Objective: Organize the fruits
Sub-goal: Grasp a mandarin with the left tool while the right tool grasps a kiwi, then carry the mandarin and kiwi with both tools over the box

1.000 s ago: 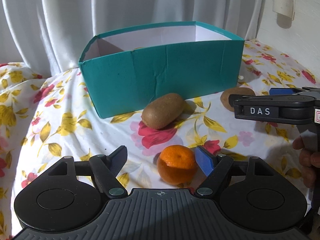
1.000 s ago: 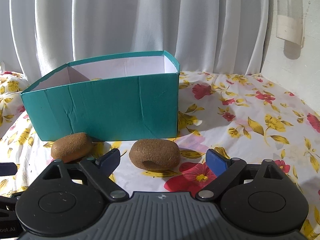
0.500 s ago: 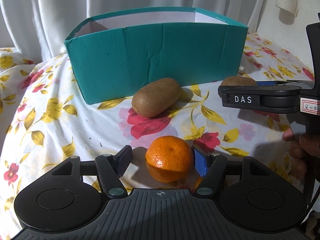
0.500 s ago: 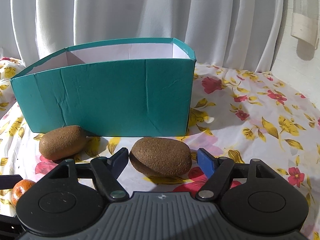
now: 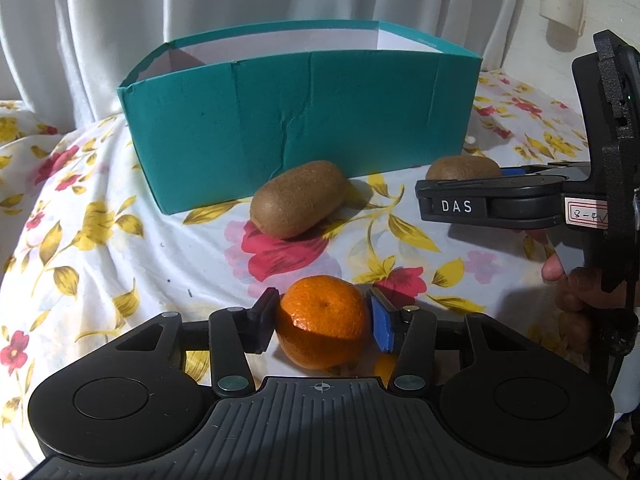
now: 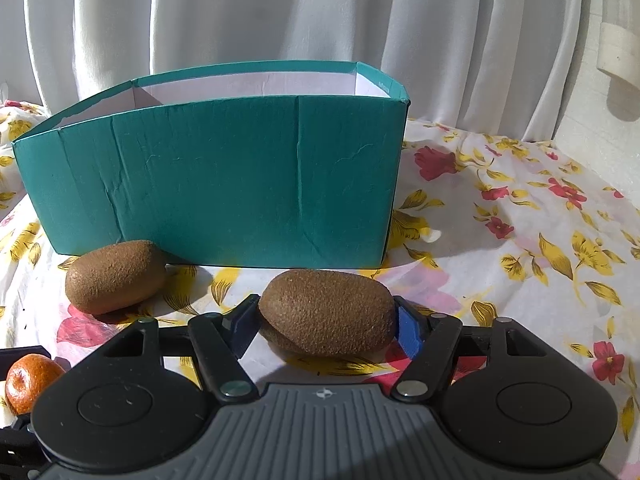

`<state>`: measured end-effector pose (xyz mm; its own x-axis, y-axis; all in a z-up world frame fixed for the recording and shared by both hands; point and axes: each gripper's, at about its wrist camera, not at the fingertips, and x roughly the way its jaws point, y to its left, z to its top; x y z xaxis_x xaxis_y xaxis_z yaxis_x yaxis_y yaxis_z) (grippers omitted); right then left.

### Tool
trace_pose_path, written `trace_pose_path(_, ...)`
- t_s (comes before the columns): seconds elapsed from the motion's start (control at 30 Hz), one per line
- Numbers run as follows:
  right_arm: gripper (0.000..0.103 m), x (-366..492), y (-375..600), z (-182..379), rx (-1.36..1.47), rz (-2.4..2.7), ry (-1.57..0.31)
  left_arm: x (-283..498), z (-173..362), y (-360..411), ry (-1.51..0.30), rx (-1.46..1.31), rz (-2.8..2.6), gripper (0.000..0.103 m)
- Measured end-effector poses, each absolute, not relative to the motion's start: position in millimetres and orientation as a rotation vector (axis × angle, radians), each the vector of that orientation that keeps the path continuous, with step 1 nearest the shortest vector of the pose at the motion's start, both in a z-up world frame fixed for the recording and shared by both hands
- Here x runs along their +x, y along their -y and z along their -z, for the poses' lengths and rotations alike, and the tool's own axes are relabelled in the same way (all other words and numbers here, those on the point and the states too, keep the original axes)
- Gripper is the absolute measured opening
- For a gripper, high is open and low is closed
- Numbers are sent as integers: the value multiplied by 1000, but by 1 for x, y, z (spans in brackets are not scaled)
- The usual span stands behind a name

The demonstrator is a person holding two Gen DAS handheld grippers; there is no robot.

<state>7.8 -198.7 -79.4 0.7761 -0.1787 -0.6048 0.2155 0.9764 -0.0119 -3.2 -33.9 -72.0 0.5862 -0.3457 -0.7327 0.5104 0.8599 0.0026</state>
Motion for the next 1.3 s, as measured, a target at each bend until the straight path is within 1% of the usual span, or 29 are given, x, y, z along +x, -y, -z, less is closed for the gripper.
trace_pose_path(0.53,68,4,199,77,64,228,-637,4,69,29,-825,205,456,50)
trace_pose_path(0.77,68,-8,201,62,78,241,-612,10,54,21,-812,199,424,50)
trace_pose_path(0.87,68,-16,200,49,81,233,-590,12,38,16,-788,189,409,50)
trace_pose_path(1.03,68,-25,201,14,77,224,-542,25,-6,8,-705,145,390,50)
trace_pose_path(1.3,68,-19,202,-44,51,228,-410,56,-68,12,-583,119,341,50)
